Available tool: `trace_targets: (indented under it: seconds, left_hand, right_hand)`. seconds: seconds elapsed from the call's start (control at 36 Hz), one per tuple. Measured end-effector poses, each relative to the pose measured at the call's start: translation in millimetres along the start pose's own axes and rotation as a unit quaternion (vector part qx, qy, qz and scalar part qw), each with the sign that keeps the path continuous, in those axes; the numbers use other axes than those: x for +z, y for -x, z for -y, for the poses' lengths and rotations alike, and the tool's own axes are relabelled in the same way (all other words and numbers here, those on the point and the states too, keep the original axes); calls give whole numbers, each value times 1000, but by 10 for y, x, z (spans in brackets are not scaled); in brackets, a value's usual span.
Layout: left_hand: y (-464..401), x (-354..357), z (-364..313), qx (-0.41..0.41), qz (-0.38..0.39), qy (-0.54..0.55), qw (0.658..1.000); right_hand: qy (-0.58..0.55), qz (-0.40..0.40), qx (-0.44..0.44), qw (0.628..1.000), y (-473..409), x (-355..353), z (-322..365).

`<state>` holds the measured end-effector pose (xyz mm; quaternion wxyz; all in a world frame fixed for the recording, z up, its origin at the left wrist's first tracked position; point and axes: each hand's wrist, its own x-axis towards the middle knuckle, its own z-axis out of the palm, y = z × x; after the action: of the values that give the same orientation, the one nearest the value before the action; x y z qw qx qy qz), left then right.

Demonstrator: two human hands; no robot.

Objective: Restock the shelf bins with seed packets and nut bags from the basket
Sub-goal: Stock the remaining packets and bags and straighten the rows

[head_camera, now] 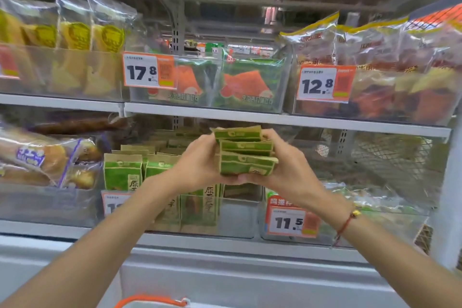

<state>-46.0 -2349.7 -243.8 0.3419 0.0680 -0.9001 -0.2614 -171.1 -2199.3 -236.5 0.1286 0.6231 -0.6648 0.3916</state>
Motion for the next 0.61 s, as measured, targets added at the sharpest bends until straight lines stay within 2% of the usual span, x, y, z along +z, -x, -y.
trace_targets:
  seconds: [0.08,0.17,0.31,0.42,0.47,0.61]
  left_hand:
    - [51,-1,110,-2,-24,-14,1000]
    - [96,-55,194,-19,-15,-11,1000]
    - [125,-32,386,-60,38,-126,989]
    - [84,58,317,-47,40,-195,979]
    - [41,105,259,-37,56,-234,970]
    - [-38,203,216,-54,97,-312,944]
  right_hand:
    - [66,4,-19,998,-58,75,24]
    - [97,35,-29,994,-136,110,30]
    - [165,87,-28,982,-189,227,-48]
    - [69,120,52,989,-154,246,-221]
    - [42,137,62,988,-119,227,-318]
    - [52,43,39,997,-63,141,-434]
